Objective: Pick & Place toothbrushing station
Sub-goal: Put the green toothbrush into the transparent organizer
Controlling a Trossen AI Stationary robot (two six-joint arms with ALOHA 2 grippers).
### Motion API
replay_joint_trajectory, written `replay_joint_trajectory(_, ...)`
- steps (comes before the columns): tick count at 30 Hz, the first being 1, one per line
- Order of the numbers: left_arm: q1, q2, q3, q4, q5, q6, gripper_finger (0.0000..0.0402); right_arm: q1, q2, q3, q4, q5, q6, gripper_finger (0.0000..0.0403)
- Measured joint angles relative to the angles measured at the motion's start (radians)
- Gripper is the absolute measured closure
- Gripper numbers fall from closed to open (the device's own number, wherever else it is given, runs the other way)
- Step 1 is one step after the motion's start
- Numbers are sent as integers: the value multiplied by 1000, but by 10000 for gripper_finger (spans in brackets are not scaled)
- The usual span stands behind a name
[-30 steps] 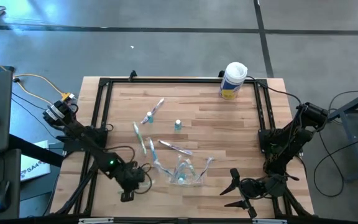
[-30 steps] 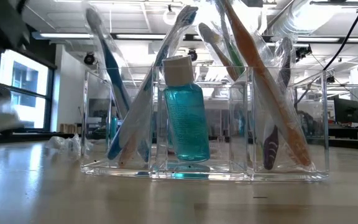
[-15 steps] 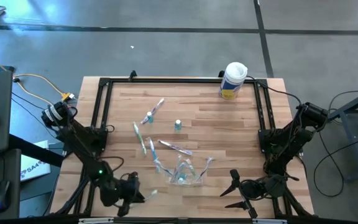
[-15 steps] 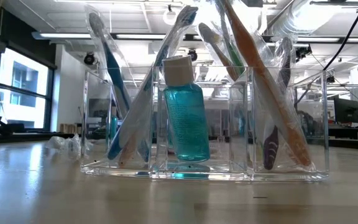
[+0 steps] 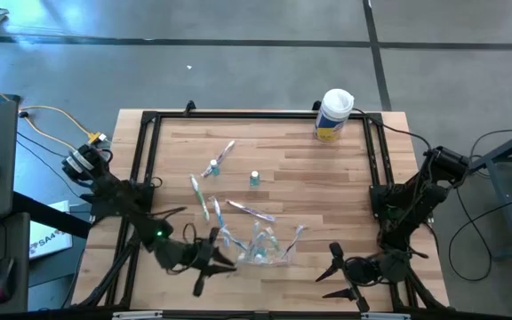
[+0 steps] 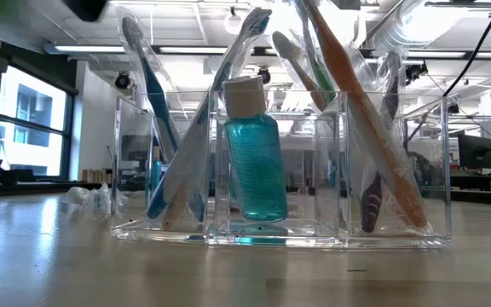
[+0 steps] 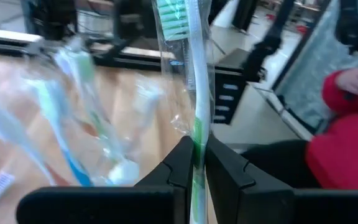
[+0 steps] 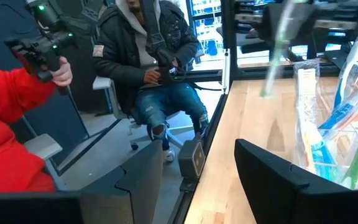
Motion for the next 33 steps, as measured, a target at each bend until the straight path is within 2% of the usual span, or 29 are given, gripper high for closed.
replay_joint_trajectory(5, 60, 23, 0, 133, 47, 105, 371, 13, 0, 0, 0, -1, 2, 210)
replay_joint_trajectory(9, 52, 44, 0, 249, 61, 216, 371, 28, 0, 0, -1, -1, 2, 210)
replay_joint_trajectory(13, 51, 60, -2, 267, 58, 278, 371, 35, 0, 0, -3, -1, -2, 210)
replay_joint_trajectory(17, 72, 75, -15, 300, -6, 278, 371, 35, 0, 0, -11, -1, -1, 210)
replay_joint_trajectory(21, 80, 116, -18, 401, -30, 297, 371, 35, 0, 0, -16, -1, -3, 210)
replay_joint_trajectory(26, 86, 132, -18, 381, -71, 306, 371, 35, 0, 0, -16, -1, -4, 210)
replay_joint_trajectory(30, 84, 131, -35, 373, -163, 323, 371, 35, 0, 0, -16, -1, 0, 210)
replay_joint_trajectory(33, 84, 131, -57, 391, -174, 298, 371, 35, 0, 0, -16, -1, 5, 210)
